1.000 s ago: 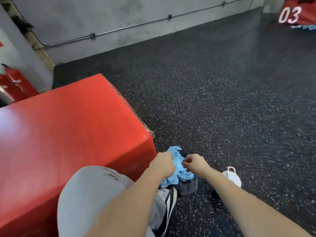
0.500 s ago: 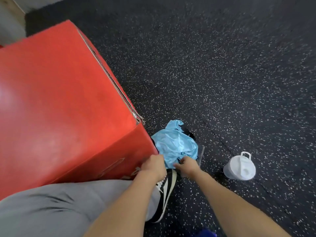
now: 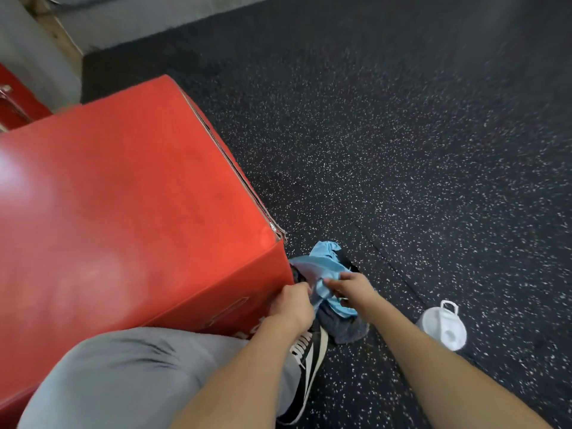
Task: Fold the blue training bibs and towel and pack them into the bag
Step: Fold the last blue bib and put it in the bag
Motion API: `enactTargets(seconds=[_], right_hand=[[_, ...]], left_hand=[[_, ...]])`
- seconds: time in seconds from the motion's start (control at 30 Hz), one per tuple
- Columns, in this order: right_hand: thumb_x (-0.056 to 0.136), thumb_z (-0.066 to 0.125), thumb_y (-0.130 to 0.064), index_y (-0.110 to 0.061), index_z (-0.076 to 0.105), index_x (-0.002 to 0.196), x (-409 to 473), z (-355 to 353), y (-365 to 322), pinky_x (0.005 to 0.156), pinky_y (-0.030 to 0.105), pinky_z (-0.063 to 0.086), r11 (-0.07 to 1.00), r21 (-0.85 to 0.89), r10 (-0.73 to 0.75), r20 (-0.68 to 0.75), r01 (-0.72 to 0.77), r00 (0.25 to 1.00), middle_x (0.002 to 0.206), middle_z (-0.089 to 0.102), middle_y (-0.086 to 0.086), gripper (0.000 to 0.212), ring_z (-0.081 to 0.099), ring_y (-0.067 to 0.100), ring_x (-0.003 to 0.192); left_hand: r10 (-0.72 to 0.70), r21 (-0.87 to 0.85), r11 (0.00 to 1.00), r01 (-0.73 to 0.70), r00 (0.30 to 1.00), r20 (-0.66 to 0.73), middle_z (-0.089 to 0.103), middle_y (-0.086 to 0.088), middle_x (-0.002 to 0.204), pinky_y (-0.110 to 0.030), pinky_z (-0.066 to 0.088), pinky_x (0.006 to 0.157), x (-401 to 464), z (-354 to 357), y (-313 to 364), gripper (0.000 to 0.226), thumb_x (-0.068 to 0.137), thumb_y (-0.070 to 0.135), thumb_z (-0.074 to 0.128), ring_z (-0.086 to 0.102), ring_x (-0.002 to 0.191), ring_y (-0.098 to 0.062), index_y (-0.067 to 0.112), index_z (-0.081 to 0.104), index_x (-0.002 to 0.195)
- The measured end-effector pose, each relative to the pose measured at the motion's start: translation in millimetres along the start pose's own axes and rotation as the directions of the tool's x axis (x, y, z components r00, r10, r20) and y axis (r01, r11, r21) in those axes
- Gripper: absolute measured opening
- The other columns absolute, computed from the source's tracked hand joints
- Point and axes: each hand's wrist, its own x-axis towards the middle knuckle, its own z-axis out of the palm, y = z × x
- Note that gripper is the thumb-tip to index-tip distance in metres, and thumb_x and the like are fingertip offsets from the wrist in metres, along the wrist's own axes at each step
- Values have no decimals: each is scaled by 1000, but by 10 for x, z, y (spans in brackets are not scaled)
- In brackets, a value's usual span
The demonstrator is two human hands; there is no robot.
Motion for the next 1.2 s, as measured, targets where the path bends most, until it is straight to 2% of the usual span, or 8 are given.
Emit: enactTargets(seconds=[0.23, 0.43, 0.53, 0.6, 0.8, 0.97, 1.1, 1.2], right_hand=[[88, 77, -25, -9, 70, 88, -739, -363, -1120, 57, 25, 38, 956, 92, -283, 46, 278, 958, 74, 53, 1, 17, 46, 11, 65], [91, 73, -19, -7, 76, 106, -1575, -347, -2208, 57, 22, 37, 857, 123, -510, 53, 501, 859, 81, 61, 3, 19, 47, 7, 62], [92, 72, -17, -4, 75, 107, -2069, -283, -2711, 56, 22, 36, 791, 148, -606, 58, 594, 793, 78, 61, 2, 19, 48, 7, 61], [92, 71, -17, -4, 75, 103, -2392, -223, -3017, 56, 23, 34, 746, 152, -662, 56, 649, 747, 75, 58, 2, 17, 46, 7, 60], [90, 75, -20, -3, 75, 92, -3327, 31, -3875, 46, 19, 36, 584, 144, -799, -71, 799, 597, 64, 57, 3, 17, 43, 8, 47], [87, 78, -16, -8, 63, 89, -3915, 366, -4575, 38, 18, 42, 473, 119, -860, -153, 873, 486, 56, 65, 3, 18, 48, 6, 39], [88, 78, -15, -10, 56, 95, -4268, 706, -5001, 46, 21, 52, 360, 114, -916, -144, 926, 374, 61, 69, 4, 24, 61, 11, 47], [88, 77, -11, -4, 65, 96, -4378, 986, -5292, 59, 25, 59, 316, 61, -944, -79, 947, 320, 87, 75, 20, 16, 72, 16, 64]], left_hand=[[197, -135, 963, -233, 951, -237, 66, -7, 122, -39, 50, 98, -513, -589, 321, 38, 90, 21, 63, 62, 113, -29, 21, 59, 128], [229, -307, 860, -408, 846, -482, 68, 5, 101, -31, 49, 74, -966, -1404, 504, 36, 82, 29, 71, 65, 93, -18, 26, 60, 116], [215, -340, 796, -500, 760, -613, 67, 8, 81, -31, 45, 64, -1306, -1883, 597, 7, 88, 31, 67, 62, 77, -14, 25, 64, 89], [198, -344, 756, -556, 697, -690, 63, 5, 66, -30, 42, 58, -1549, -2219, 641, 17, 88, 28, 64, 54, 62, -13, 17, 62, 75], [195, -310, 683, -661, 574, -795, 70, 0, 57, -34, 60, 64, -2454, -3467, 603, 23, 80, 7, 55, 69, 59, -14, 25, 69, 79], [238, -117, 733, -670, 413, -879, 74, -3, 69, -39, 62, 73, -3144, -4566, 389, 1, 78, 19, 73, 73, 67, -19, 19, 72, 77], [284, -74, 729, -681, 399, -872, 70, 2, 85, -23, 49, 63, -3788, -5141, 125, 37, 73, 35, 89, 63, 76, -15, 21, 73, 103], [266, -100, 662, -743, 357, -895, 72, 0, 93, -18, 47, 57, -4119, -5430, -137, 42, 77, 32, 87, 66, 71, -7, 21, 69, 113]])
